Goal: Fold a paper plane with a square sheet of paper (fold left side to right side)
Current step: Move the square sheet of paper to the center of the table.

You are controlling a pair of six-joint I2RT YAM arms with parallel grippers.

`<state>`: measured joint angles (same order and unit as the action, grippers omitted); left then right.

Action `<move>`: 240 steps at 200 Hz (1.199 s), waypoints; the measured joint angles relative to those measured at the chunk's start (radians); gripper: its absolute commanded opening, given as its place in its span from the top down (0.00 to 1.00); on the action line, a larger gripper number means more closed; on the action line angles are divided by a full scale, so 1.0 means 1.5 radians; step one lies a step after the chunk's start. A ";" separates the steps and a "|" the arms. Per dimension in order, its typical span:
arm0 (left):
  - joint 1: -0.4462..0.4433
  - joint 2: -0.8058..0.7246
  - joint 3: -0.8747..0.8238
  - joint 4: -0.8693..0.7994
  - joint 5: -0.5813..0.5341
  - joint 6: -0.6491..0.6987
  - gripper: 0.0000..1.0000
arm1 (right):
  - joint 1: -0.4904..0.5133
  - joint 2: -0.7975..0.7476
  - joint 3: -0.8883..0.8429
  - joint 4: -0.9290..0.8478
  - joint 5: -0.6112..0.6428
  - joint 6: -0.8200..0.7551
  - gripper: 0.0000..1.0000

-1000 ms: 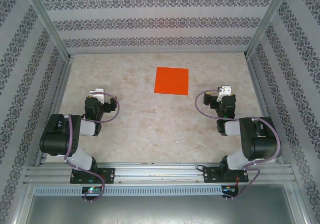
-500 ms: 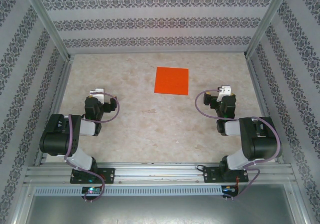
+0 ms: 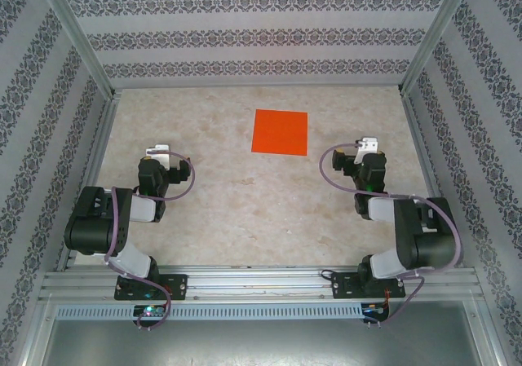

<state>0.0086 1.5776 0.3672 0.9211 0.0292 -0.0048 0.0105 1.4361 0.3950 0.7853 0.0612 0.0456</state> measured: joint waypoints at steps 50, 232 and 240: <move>0.000 -0.189 0.090 -0.219 -0.014 -0.050 0.00 | 0.013 -0.109 0.146 -0.222 -0.064 0.079 0.02; 0.000 -0.247 0.192 -0.732 0.349 -0.429 0.07 | 0.244 0.508 0.824 -0.668 -0.205 0.317 0.04; 0.000 -0.245 0.190 -0.735 0.354 -0.429 0.08 | 0.245 0.520 0.840 -0.682 -0.204 0.317 0.04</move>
<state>0.0086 1.2098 0.6518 -0.1814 0.5606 -0.6487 0.3782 2.2166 1.6543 -0.2375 -0.2443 0.5217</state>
